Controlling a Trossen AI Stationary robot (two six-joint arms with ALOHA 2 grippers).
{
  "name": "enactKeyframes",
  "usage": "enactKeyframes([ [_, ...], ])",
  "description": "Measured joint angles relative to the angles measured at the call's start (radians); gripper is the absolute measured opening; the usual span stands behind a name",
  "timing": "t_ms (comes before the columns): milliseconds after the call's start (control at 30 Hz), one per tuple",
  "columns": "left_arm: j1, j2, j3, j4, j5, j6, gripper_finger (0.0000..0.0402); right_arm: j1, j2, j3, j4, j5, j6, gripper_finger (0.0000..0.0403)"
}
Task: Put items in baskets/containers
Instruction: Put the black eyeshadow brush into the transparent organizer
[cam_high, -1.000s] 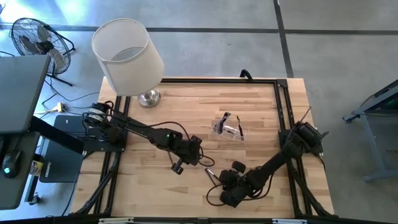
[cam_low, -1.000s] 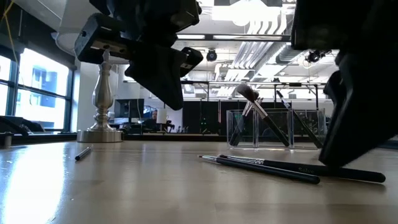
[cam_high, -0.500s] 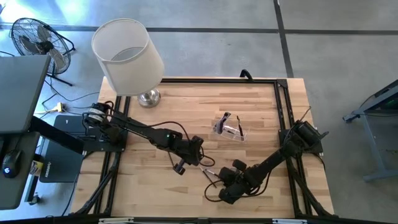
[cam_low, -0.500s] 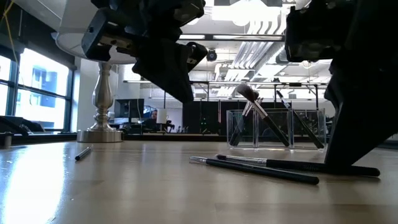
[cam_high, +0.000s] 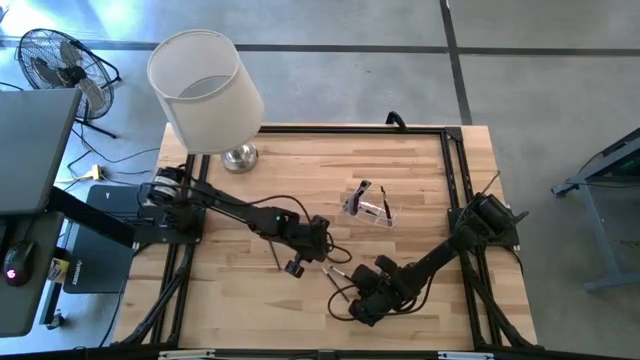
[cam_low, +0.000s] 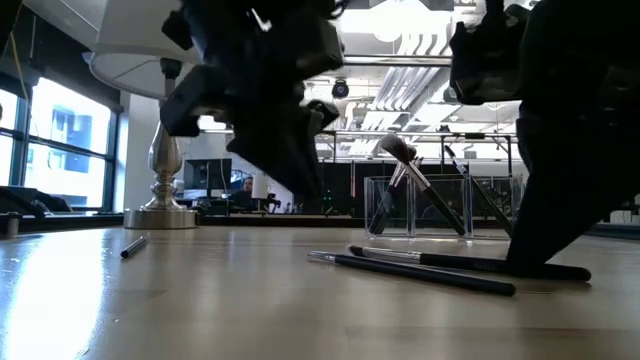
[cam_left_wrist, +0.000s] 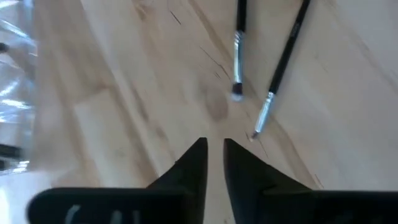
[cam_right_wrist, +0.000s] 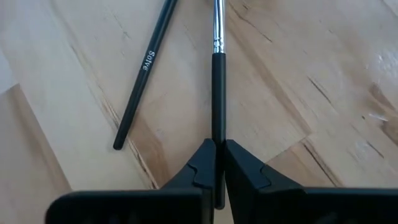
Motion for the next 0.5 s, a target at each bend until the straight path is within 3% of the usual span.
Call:
enactKeyframes([
  [300, -0.001, 0.082, 0.001, 0.068, 0.084, 0.003, 0.0089, -0.005, 0.003, -0.003, 0.003, 0.074, 0.026, 0.0006],
  [500, -0.002, 0.092, 0.0, 0.127, 0.038, 0.003, 0.009, -0.015, 0.003, -0.003, 0.012, 0.064, 0.039, 0.0015],
])
